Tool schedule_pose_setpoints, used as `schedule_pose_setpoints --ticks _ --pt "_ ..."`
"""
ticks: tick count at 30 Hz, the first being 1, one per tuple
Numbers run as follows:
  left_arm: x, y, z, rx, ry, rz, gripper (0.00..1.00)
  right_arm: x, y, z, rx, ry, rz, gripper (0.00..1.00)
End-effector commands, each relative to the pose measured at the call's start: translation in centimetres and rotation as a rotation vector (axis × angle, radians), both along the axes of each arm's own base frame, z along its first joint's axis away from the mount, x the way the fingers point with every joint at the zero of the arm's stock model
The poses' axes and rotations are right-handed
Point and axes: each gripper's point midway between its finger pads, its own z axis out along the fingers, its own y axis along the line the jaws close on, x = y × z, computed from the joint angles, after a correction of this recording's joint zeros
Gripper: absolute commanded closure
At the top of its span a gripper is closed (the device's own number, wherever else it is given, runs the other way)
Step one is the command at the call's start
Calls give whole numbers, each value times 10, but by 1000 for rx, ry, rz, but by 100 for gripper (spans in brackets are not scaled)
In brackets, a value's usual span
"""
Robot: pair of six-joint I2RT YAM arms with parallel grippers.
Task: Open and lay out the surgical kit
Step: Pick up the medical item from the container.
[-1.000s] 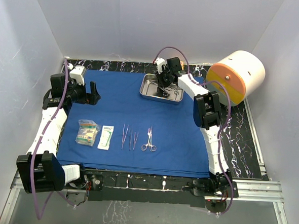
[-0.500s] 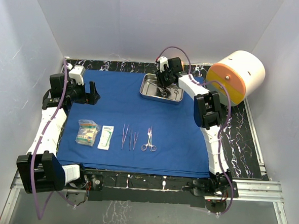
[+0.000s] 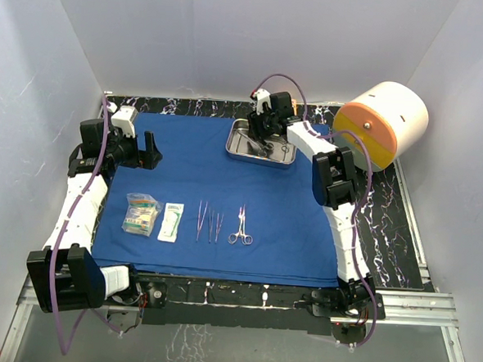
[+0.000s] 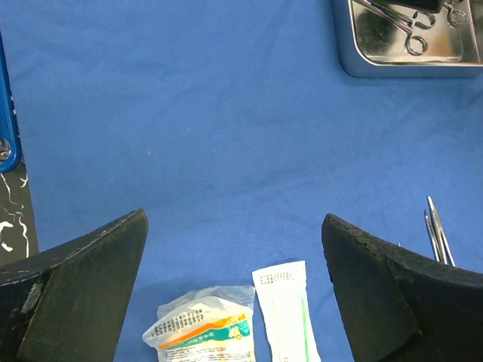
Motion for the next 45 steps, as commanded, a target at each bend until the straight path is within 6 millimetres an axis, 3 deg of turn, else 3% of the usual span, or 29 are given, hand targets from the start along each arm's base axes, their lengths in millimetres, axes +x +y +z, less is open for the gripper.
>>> schedule_pose_setpoints --ticks 1,11,20,24,33,39,45 --pt "-1 -1 8 -13 -35 -8 1 17 23 54 76 -135 36 55" --pt "-2 1 8 -15 -36 -5 2 20 48 36 68 -140 77 53" --pt "-3 2 7 -16 -35 -2 2 24 47 5 4 -126 73 59" --pt "-3 2 6 -16 -35 0 1 21 40 -10 -67 -120 84 65" --pt "-3 3 7 -16 -38 3 1 15 27 -28 -145 -88 79 91" --pt "-3 3 6 -20 -35 3 2 22 31 -9 -117 -120 64 100" --pt "0 3 2 -34 -23 15 3 28 37 49 -39 -215 50 100"
